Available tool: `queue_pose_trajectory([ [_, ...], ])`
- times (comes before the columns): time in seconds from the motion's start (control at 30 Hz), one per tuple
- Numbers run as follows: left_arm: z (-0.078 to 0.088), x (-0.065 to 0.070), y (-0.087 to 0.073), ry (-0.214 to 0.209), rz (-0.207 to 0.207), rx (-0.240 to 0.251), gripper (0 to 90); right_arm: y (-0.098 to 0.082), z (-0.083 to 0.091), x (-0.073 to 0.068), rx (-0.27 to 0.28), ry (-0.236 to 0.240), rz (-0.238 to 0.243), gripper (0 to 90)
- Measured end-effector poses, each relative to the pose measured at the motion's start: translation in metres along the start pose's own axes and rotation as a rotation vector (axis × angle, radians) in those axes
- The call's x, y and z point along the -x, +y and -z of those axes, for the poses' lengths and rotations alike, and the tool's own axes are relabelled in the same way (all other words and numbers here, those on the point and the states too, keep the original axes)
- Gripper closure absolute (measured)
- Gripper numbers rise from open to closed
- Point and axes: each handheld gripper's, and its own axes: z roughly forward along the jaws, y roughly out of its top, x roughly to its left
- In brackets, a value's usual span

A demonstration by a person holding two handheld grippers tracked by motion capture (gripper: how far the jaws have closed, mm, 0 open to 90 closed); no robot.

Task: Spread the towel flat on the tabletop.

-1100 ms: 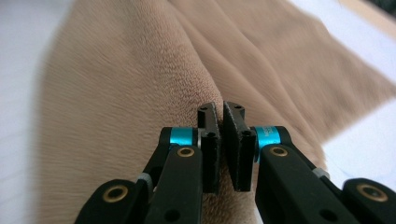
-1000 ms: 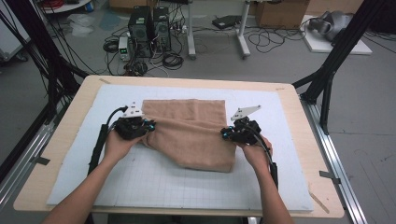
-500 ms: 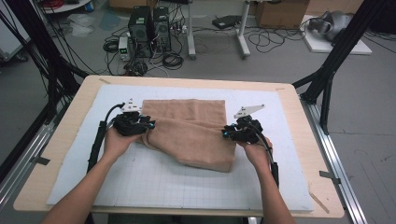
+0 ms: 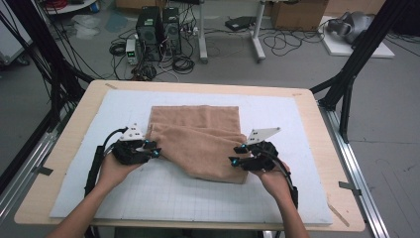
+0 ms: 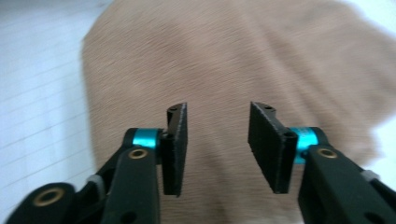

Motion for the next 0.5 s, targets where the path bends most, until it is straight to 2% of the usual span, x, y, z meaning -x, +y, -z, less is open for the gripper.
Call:
queue_pose_trajectory([
  [0.07,-0.012,0.001,-0.001,0.006,-0.005,-0.035,59.1,-0.003,-0.009,-0.003,-0.050,-0.011,0.010,54.0],
  [0.17,-0.026,0.001,-0.001,0.051,-0.018,-0.057,55.7,-0.008,-0.026,-0.001,-0.115,-0.024,0.010,55.6],
  [0.27,-0.035,0.003,-0.001,0.084,-0.021,-0.066,58.1,-0.010,-0.043,-0.001,-0.207,-0.042,0.037,65.2],
  [0.3,-0.036,0.005,0.001,0.100,-0.037,-0.069,61.2,-0.010,-0.046,-0.002,-0.211,-0.035,0.034,70.0],
  [0.4,-0.036,0.005,0.002,0.108,-0.038,-0.068,70.6,-0.008,-0.049,-0.001,-0.199,-0.004,0.063,82.6],
  [0.5,-0.032,0.005,0.002,0.093,-0.021,-0.066,78.2,-0.008,-0.049,-0.002,-0.193,0.010,0.070,86.7],
])
